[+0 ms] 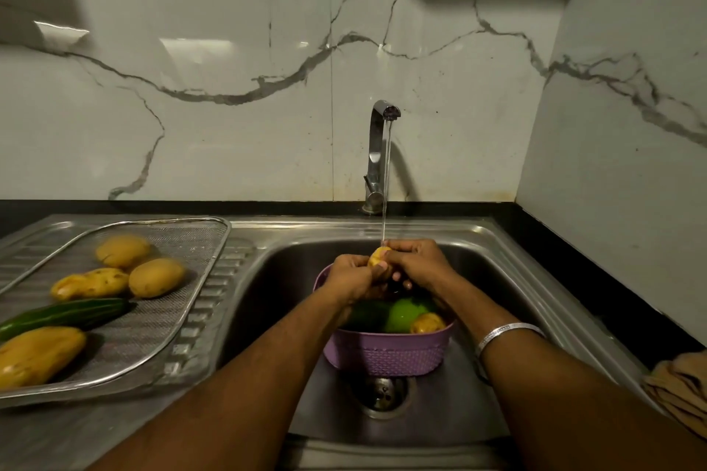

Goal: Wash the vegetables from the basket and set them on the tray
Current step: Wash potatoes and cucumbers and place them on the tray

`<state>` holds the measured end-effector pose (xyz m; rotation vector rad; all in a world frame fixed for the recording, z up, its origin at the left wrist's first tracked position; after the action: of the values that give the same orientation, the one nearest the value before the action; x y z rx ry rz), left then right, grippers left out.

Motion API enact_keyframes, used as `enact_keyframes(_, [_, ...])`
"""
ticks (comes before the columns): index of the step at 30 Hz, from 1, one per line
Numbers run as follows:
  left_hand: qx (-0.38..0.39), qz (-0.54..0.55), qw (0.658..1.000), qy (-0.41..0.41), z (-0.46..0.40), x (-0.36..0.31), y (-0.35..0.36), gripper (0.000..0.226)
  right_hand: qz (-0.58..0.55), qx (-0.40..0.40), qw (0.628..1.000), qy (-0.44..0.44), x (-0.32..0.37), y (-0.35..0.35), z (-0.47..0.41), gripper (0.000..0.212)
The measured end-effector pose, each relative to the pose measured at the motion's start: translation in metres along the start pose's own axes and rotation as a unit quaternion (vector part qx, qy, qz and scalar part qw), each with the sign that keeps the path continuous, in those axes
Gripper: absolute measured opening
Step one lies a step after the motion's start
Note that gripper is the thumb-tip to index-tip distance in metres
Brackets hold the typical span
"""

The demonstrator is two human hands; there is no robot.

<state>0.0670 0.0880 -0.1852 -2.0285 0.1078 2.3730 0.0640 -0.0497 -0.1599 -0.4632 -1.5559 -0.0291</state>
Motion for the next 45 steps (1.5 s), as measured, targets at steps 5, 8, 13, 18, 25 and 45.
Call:
enact_keyframes(5, [0.051,-0.075,0.994,0.065,0.007,-0.006,0.01,0.027,0.064,-0.129,0.989,-0.037,-0.002,-0.014,-0.004,0.03])
enact_keyframes(8, [0.028,-0.086,0.991,0.094,0.007,-0.01,0.005,0.028,-0.006,-0.052,0.998,0.04,-0.009,-0.006,-0.006,0.021])
enact_keyframes(13, [0.042,-0.067,0.992,0.1,-0.001,-0.007,0.0,0.027,-0.085,-0.047,0.989,0.108,-0.007,-0.008,0.003,0.015])
enact_keyframes(18, [0.077,-0.116,0.976,0.169,0.008,-0.013,0.007,0.043,-0.054,-0.116,0.987,0.101,-0.01,-0.016,-0.001,0.034])
enact_keyframes(25, [-0.031,-0.259,0.94,0.219,0.0,-0.022,-0.008,0.115,-0.026,-0.047,0.994,0.099,-0.001,-0.01,0.007,0.031])
enact_keyframes(45, [-0.075,-0.289,0.905,0.302,0.002,-0.032,-0.014,0.034,-0.005,-0.062,0.998,0.005,0.005,-0.006,0.008,0.022])
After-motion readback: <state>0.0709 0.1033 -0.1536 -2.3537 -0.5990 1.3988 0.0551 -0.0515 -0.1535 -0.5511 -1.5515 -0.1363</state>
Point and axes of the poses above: each hand's wrist, its own z-axis away from the middle knuckle, its own y-axis out of the palm, x = y × z, the point moved 6 cm from there along -z, towards the middle knuckle, and after that the axes turned 10 degrees about -x, right-handed, at the moved point
